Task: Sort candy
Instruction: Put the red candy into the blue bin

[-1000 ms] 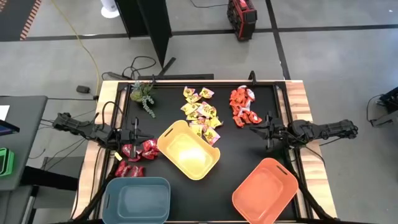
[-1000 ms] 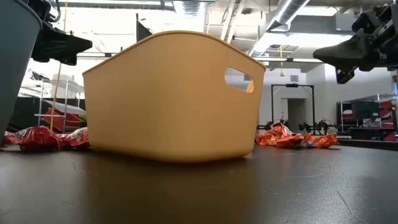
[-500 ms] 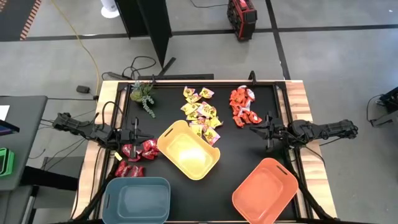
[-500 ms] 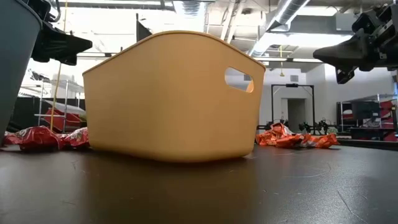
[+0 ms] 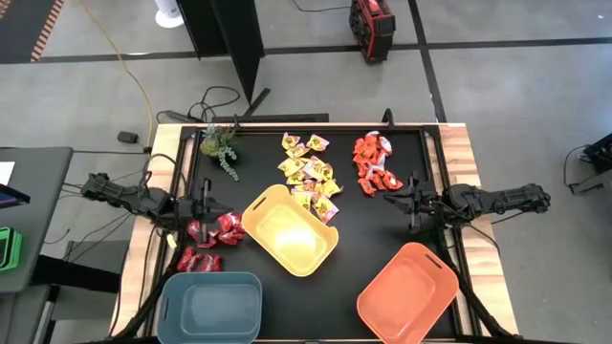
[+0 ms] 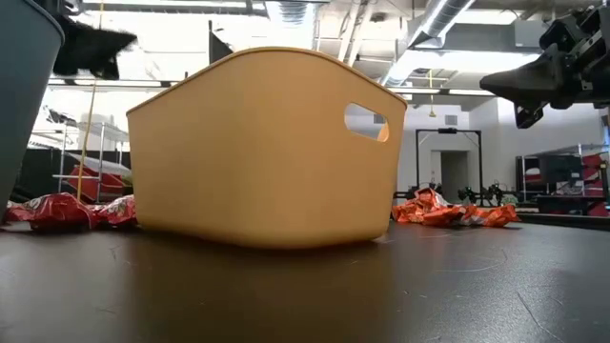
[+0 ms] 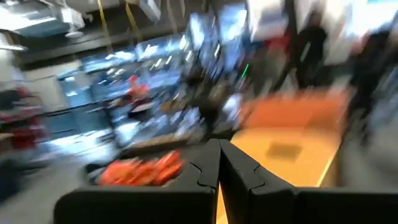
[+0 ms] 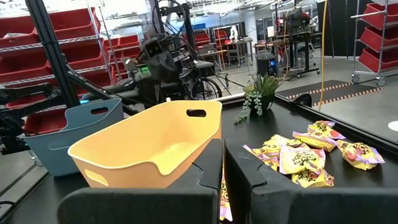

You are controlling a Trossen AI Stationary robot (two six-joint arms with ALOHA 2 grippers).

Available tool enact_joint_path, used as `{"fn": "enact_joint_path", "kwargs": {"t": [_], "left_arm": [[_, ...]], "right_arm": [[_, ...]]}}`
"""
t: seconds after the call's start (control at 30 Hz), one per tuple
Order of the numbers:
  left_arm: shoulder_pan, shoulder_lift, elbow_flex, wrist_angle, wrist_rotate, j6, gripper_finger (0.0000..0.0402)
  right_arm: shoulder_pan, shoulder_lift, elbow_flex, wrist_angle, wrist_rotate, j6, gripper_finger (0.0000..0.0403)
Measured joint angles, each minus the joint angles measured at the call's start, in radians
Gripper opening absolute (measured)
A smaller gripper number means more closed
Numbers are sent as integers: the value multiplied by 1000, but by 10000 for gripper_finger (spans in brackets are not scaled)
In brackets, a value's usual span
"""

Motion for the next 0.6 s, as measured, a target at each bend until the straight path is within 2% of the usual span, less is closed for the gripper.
{"fn": "enact_joint_path", "kwargs": {"t": [0.07,0.23,0.37,0.47,0.6], "left_arm": [[0,0,2,78,39,-128,0],[0,4,2,209,93,-308,0],[0,6,30,247,92,-350,0],[0,7,132,91,61,-316,0],[0,55,343,-363,-213,-448,0]], "right_arm": [[0,0,0,0,0,0,36],[0,0,0,0,0,0,36],[0,0,0,0,0,0,36],[0,0,0,0,0,0,36],[0,0,0,0,0,0,36]]}}
